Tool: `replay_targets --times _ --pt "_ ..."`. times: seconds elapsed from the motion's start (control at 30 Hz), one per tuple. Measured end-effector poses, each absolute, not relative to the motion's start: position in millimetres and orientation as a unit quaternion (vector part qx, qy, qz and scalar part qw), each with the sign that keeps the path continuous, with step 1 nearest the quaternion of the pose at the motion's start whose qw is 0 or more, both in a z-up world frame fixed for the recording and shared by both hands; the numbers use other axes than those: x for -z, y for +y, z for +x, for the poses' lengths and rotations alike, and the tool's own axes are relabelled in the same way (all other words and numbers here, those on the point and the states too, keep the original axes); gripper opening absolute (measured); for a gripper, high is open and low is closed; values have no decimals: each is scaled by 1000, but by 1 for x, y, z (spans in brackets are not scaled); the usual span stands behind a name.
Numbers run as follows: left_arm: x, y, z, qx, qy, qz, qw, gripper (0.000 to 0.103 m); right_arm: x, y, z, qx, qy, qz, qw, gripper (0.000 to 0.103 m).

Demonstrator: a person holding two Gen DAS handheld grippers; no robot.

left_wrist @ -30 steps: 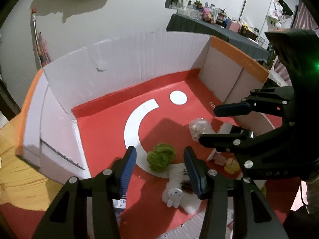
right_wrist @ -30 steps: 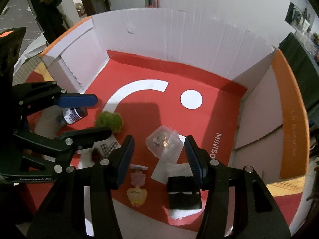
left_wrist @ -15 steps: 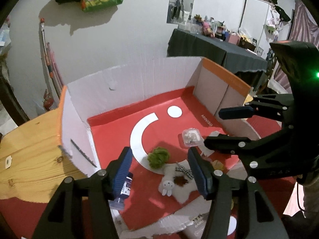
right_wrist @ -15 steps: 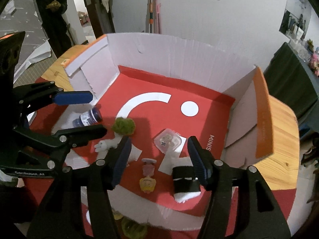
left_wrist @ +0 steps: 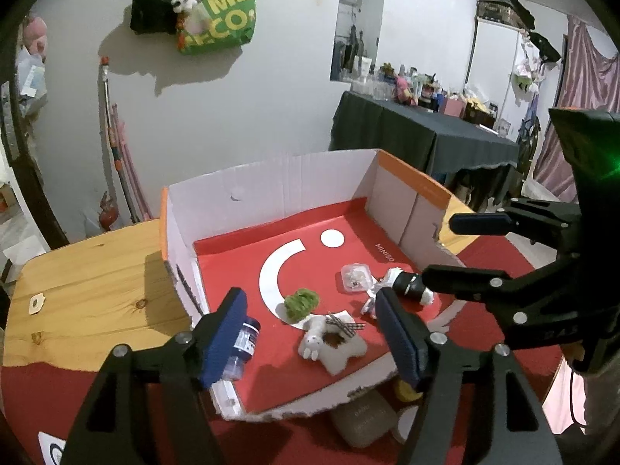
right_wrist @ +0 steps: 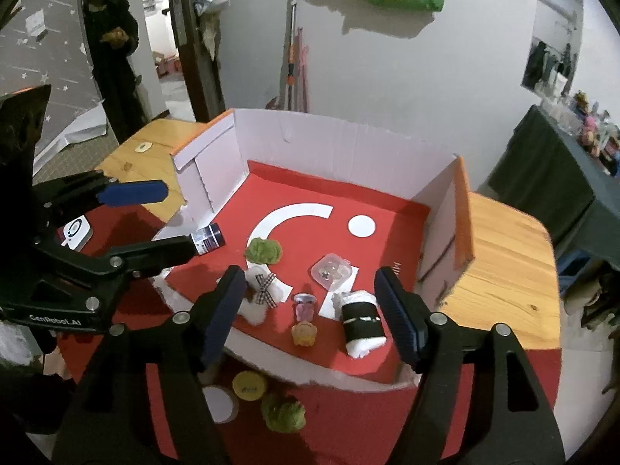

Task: Organize objects
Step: 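Withdraw both tools from the box back over the remaining items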

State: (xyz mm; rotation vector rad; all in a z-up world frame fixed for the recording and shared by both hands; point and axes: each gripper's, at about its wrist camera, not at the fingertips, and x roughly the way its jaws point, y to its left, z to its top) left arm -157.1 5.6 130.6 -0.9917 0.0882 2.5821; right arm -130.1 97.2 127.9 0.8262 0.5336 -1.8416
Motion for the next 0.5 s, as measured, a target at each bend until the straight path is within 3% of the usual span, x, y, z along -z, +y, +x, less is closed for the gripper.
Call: replay_targets --times 0.5 --pt "-138 -2 -92 -941 8 -296 166 91 -141 160 -82 799 172 291 497 86"
